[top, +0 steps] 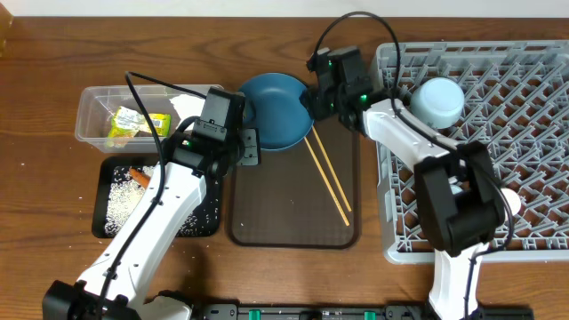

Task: Sort waste into correct bins and load items into the dishwasher rack
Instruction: 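Grip the blue plate's rim with the right gripper, then lift the blue plate and carry it right into the rack, then stand the blue plate upright in the rack and release it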

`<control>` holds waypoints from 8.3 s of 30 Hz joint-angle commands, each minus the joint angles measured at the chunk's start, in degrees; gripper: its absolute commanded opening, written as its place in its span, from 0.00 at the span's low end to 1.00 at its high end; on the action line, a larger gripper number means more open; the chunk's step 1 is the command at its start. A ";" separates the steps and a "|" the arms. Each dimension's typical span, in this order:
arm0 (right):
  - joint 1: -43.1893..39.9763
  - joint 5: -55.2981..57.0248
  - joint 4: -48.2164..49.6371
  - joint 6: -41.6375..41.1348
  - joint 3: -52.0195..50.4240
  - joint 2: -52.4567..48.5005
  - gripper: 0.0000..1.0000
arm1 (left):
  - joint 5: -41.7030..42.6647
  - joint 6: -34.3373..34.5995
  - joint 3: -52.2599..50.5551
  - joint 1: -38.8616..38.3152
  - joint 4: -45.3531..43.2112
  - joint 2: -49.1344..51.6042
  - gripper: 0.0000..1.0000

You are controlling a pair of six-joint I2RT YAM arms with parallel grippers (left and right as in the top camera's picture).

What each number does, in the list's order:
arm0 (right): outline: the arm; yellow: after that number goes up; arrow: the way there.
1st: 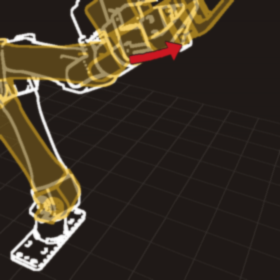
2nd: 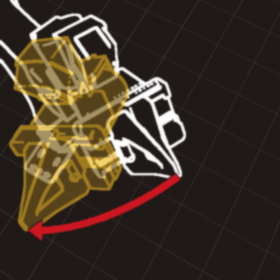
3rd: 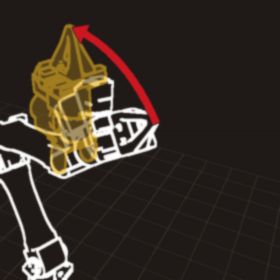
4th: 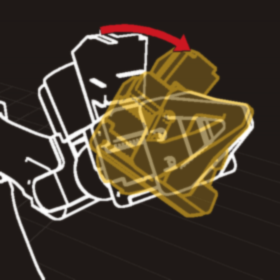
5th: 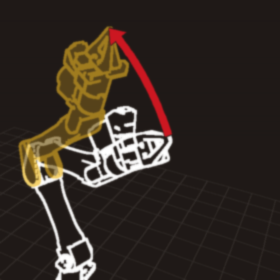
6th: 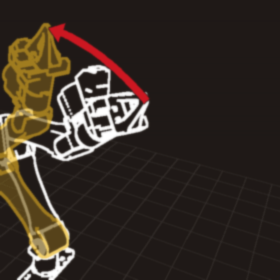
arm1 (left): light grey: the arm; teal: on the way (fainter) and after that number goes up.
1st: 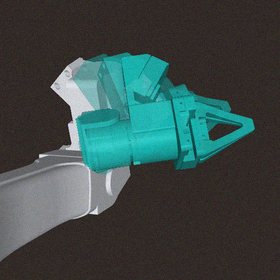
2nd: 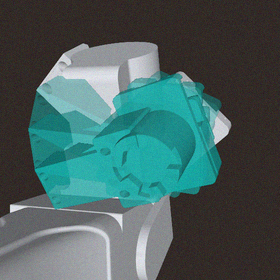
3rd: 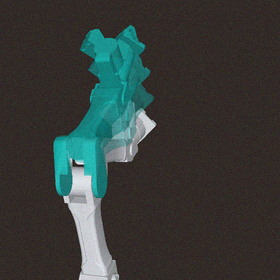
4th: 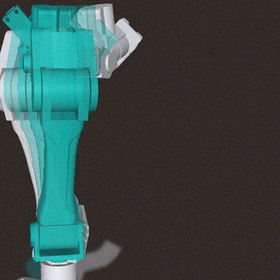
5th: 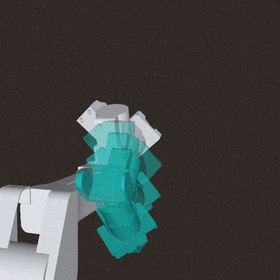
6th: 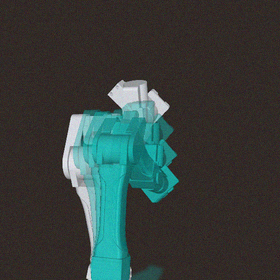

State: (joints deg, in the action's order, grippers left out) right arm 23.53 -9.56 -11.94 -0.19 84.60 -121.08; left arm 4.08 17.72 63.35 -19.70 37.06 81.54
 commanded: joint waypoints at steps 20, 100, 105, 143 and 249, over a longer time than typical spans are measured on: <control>0.17 -3.48 5.97 -15.54 0.13 -6.54 0.31 | -0.72 -0.57 0.61 0.13 0.20 0.13 0.53; -43.95 63.76 -6.88 60.24 0.09 29.70 0.01 | -0.70 -0.55 0.61 0.13 0.20 0.13 0.53; -42.86 63.82 -6.86 66.88 0.09 26.99 0.01 | -0.70 -0.55 0.61 0.13 0.26 0.13 0.53; -38.38 65.88 -4.13 83.62 -0.09 19.28 0.01 | -0.74 -0.57 0.61 0.13 0.85 0.13 0.53; -15.63 -9.38 6.69 -7.02 -10.40 25.35 0.82 | -0.74 0.33 0.61 0.13 -0.31 0.13 0.53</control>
State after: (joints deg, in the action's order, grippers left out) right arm 6.02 -3.20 -6.28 11.40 72.95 -98.70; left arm 4.08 17.78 63.35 -19.70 36.64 81.54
